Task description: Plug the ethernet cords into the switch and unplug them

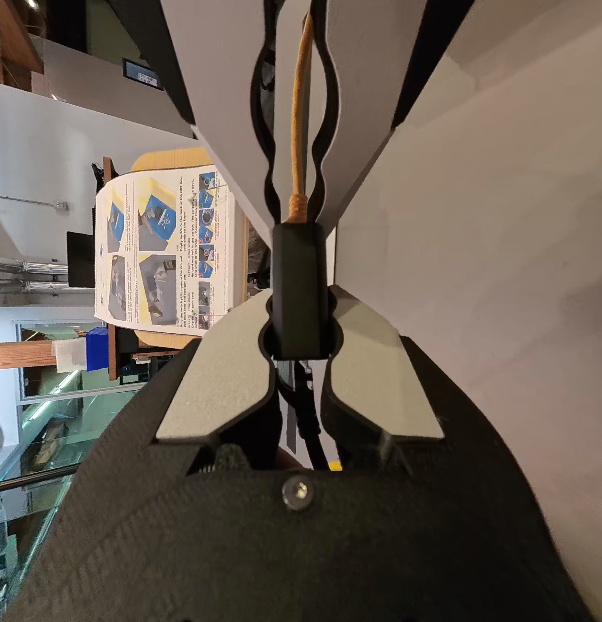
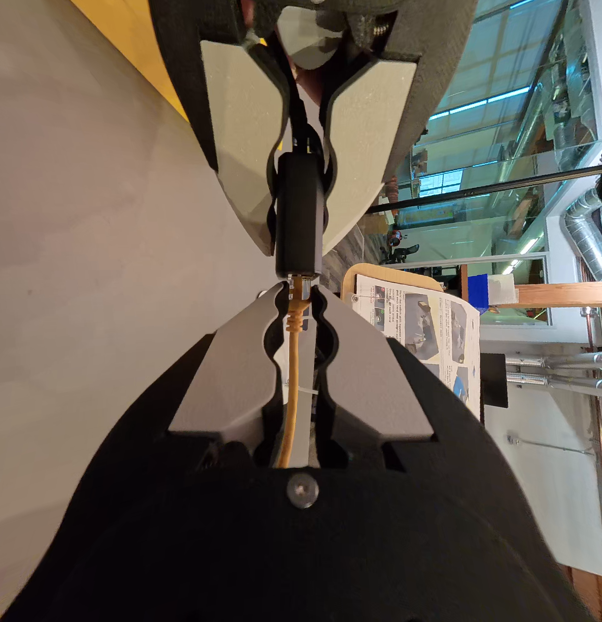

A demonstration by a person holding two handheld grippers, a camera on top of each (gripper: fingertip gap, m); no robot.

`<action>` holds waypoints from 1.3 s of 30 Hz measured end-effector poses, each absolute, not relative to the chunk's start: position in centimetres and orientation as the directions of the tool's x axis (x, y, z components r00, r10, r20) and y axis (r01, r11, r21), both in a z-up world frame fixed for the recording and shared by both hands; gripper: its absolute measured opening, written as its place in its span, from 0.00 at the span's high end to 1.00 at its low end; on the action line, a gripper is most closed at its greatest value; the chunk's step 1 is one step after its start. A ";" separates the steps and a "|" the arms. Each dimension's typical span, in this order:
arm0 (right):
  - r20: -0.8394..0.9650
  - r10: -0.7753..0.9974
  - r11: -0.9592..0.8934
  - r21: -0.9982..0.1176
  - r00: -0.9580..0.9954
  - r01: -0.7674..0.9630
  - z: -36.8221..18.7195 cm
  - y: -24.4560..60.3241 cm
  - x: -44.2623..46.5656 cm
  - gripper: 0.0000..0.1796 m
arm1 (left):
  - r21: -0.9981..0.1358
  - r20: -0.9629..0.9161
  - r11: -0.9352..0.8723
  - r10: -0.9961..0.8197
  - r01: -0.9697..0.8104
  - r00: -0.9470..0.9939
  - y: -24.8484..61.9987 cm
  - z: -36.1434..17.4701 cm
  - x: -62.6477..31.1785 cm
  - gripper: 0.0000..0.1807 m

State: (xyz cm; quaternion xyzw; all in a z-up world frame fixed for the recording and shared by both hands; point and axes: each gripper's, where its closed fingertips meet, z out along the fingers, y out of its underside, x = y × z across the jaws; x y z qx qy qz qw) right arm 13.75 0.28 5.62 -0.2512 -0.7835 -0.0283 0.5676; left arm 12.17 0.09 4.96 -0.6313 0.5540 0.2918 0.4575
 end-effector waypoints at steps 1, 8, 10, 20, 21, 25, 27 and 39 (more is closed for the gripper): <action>0.902 0.359 0.873 -0.233 -0.241 0.427 5.5 0.2 13.8 0.94 | -0.253 -0.873 0.032 -0.439 -0.967 0.214 0.0 4.9 12.2 0.86; 0.895 0.308 0.879 -0.137 -0.324 0.457 5.0 0.0 14.4 0.95 | -0.259 -0.856 0.044 -0.473 -0.965 0.209 -0.1 4.7 12.7 0.86; 0.888 0.298 0.878 -0.111 -0.350 0.466 4.7 -0.1 14.6 0.95 | -0.276 -0.842 0.046 -0.493 -0.960 0.219 -0.2 4.5 12.9 0.86; 0.848 0.384 0.805 -0.113 -0.366 0.583 3.9 3.4 17.4 0.95 | -0.389 -0.812 -0.032 -0.461 -0.921 0.359 0.7 5.5 9.9 0.87; 0.831 0.436 0.781 -0.159 -0.346 0.604 4.0 4.1 18.0 0.95 | -0.448 -0.792 -0.028 -0.452 -0.894 0.411 0.7 6.4 9.2 0.87; 0.820 0.542 0.670 -0.290 -0.184 0.683 7.3 6.6 20.1 0.95 | -0.448 -0.807 -0.048 -0.407 -0.893 0.427 0.8 8.0 7.3 0.86; 0.847 0.524 0.623 -0.306 -0.094 0.720 9.8 8.0 22.1 0.95 | -0.448 -0.813 -0.062 -0.386 -0.892 0.436 0.7 8.2 6.5 0.86; 0.780 0.475 0.184 -0.541 0.408 0.821 14.8 15.6 41.3 0.94 | -0.409 -0.825 -0.077 -0.396 -0.909 0.404 0.1 5.8 7.0 0.86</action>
